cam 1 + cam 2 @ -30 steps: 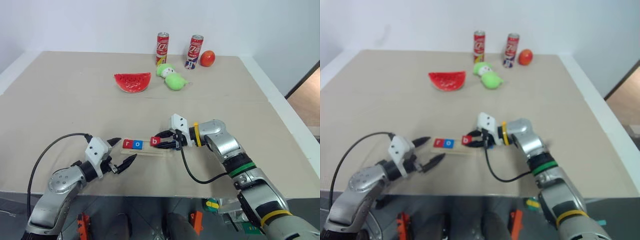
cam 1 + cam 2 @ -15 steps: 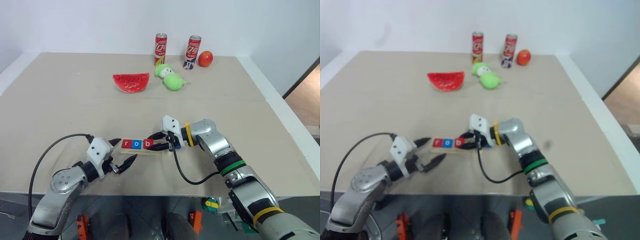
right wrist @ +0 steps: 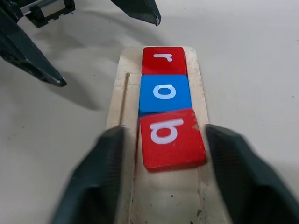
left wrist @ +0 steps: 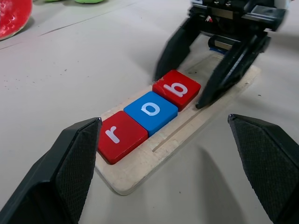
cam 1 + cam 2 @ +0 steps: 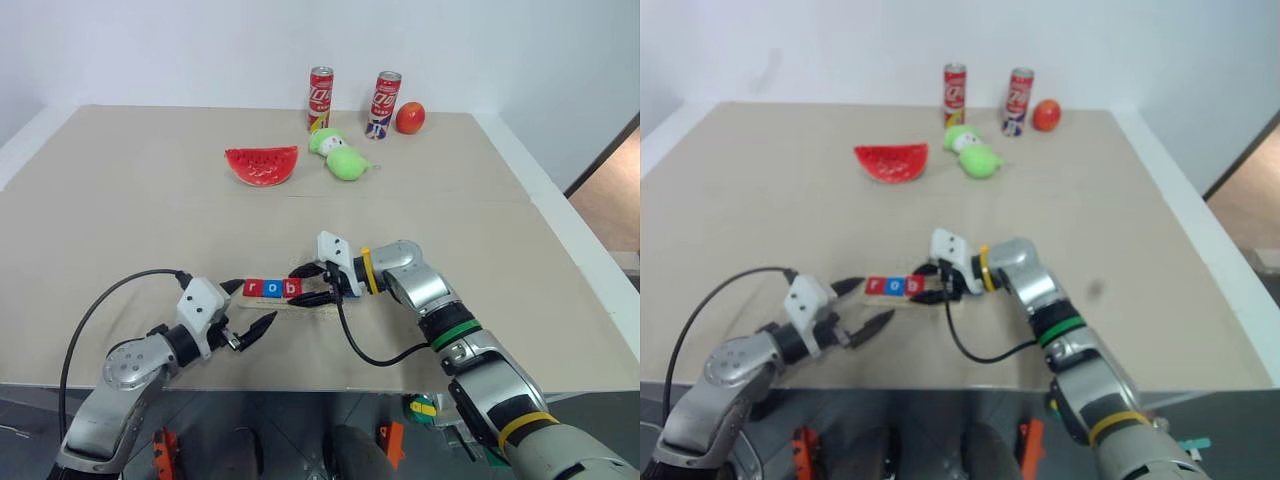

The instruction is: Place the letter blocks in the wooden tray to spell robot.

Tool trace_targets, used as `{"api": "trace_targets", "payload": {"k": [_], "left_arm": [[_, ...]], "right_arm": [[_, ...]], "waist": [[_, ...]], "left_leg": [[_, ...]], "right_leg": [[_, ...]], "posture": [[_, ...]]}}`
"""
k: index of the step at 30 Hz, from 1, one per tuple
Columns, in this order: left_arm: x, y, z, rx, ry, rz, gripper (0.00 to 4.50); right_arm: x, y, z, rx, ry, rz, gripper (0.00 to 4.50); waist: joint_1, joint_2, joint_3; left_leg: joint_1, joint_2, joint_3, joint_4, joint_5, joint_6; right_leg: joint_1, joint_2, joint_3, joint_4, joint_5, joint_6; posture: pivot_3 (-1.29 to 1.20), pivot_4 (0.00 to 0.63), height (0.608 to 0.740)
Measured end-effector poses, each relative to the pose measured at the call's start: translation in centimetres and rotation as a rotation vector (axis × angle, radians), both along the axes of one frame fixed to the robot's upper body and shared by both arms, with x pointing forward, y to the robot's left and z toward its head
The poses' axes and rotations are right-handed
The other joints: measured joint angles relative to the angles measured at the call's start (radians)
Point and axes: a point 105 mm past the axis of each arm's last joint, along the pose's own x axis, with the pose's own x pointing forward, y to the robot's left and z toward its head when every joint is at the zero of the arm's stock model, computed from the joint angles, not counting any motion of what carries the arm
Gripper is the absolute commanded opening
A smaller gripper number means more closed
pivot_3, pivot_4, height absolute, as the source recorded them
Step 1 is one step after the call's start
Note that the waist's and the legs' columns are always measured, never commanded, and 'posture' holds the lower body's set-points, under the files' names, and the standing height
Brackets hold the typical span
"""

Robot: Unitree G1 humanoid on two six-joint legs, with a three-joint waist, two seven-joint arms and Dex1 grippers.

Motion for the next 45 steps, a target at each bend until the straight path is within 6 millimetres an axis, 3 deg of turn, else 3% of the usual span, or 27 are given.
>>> {"api": "trace_targets", "payload": {"k": [2, 6, 12, 16, 21, 25, 34, 45], "left_arm": [[0.0, 0.0, 0.0, 0.000, 0.000, -0.001, 4.50], [0.0, 0.0, 0.0, 0.011, -0.002, -0.004, 4.50], [0.0, -0.3, 0.5, 0.015, -0.026, -0.042, 4.50], [-0.3, -0.3, 0.6, 0.031, -0.029, -0.080, 4.50], [-0.2, -0.2, 0.4, 0.030, -0.023, -0.079, 4.50], [-0.2, -0.4, 0.5, 0.003, -0.021, -0.080, 4.50], [0.3, -0.6, 1.1, -0.056, -0.016, -0.055, 4.50], [0.5, -0.7, 1.0, -0.070, -0.005, -0.037, 4.50]], "right_arm": [[0.0, -0.1, -0.1, -0.003, 0.013, -0.009, 4.45], [-0.1, -0.1, 0.9, 0.020, 0.014, -0.025, 4.45], [0.2, -1.6, 3.9, 0.143, 0.014, -0.119, 4.45], [0.3, -2.7, 4.2, 0.254, 0.038, -0.276, 3.42], [1.0, -3.2, 2.1, 0.330, 0.050, -0.501, 1.66], [2.0, -3.1, 1.8, 0.351, -0.002, -0.638, 0.12], [0.6, -1.3, 0.4, 0.286, -0.031, -0.609, 0.05], [-0.6, -1.2, 0.1, 0.251, -0.055, -0.559, 0.05]], "waist": [[0.000, 0.000, 0.000], [0.000, 0.000, 0.000], [0.001, 0.000, 0.000], [0.000, 0.000, 0.000], [-0.001, 0.000, 0.000], [-0.001, 0.000, 0.000], [-0.001, 0.000, 0.000], [0.000, 0.000, 0.000]], "left_leg": [[0.000, 0.000, 0.000, 0.000, 0.000, 0.000], [0.000, 0.000, 0.000, 0.000, 0.000, 0.000], [-0.001, -0.001, 0.000, 0.000, 0.000, 0.000], [-0.001, 0.000, 0.000, -0.001, 0.000, 0.000], [-0.001, 0.000, 0.000, -0.001, 0.000, 0.000], [-0.001, 0.000, 0.001, 0.000, 0.000, 0.000], [-0.001, 0.000, 0.000, -0.001, 0.000, 0.000], [-0.001, -0.001, 0.000, 0.000, 0.000, 0.000]], "right_leg": [[0.000, 0.000, 0.000, 0.000, 0.000, 0.000], [0.000, 0.000, 0.000, 0.000, 0.000, 0.000], [0.000, 0.000, 0.000, 0.000, 0.000, 0.000], [-0.001, 0.000, 0.000, 0.000, -0.004, 0.005], [-0.001, 0.001, 0.001, 0.000, -0.004, 0.005], [-0.001, 0.001, 0.002, 0.000, -0.003, 0.006], [-0.001, 0.001, 0.002, 0.000, -0.005, 0.008], [-0.001, 0.001, 0.002, 0.000, -0.005, 0.008]], "posture": [[0.00, 0.150, 0.740], [0.00, 0.150, 0.740], [0.00, 0.150, 0.740], [0.00, 0.150, 0.740], [0.00, 0.150, 0.740], [0.00, 0.150, 0.740], [0.00, 0.150, 0.740], [0.00, 0.150, 0.740]]}}
